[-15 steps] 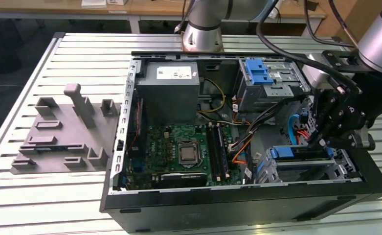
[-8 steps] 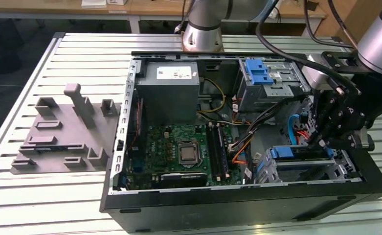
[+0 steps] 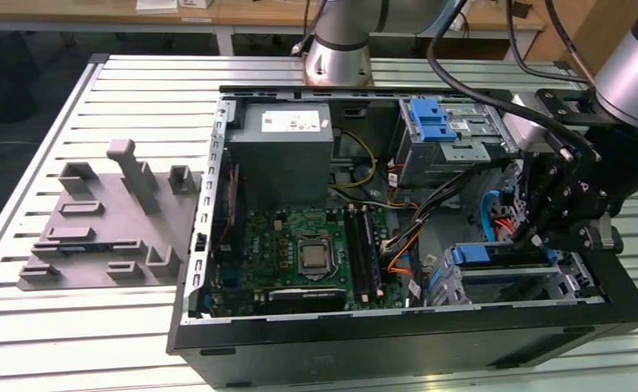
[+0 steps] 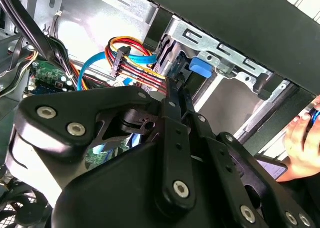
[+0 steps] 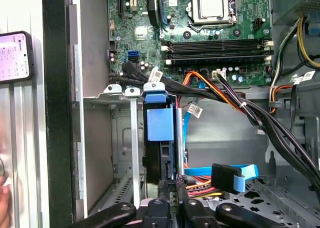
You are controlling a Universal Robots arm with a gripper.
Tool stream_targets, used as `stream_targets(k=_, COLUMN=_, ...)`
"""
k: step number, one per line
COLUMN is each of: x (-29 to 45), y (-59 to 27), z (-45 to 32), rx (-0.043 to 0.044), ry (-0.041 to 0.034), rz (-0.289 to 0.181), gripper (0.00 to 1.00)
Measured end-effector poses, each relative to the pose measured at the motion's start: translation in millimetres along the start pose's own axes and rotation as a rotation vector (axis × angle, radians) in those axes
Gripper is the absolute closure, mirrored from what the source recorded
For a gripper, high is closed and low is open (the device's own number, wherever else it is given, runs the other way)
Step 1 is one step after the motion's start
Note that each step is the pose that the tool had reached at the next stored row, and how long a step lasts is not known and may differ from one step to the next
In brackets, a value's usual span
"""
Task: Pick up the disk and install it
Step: 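Insert the first disk wire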
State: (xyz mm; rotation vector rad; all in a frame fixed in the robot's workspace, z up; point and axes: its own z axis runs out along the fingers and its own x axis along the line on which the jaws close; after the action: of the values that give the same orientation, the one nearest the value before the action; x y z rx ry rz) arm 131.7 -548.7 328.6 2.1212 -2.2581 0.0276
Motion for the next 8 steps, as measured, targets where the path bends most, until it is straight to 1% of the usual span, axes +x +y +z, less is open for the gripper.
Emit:
stream_targets(k=6, x=0.0, y=0.0, z=0.1, rx=-0.0002, ry=-0.0007, rz=0.000, gripper=0.82)
stream_targets(k=7, x=0.1, y=0.1, z=-0.9, rx=-0.0002, ry=-0.0006, rz=0.000, gripper=0.76)
stream_targets(k=8, x=0.1, y=0.1, z=-2.6, rx=-0.0004, ry=-0.0002, rz=0.000, gripper=0.76)
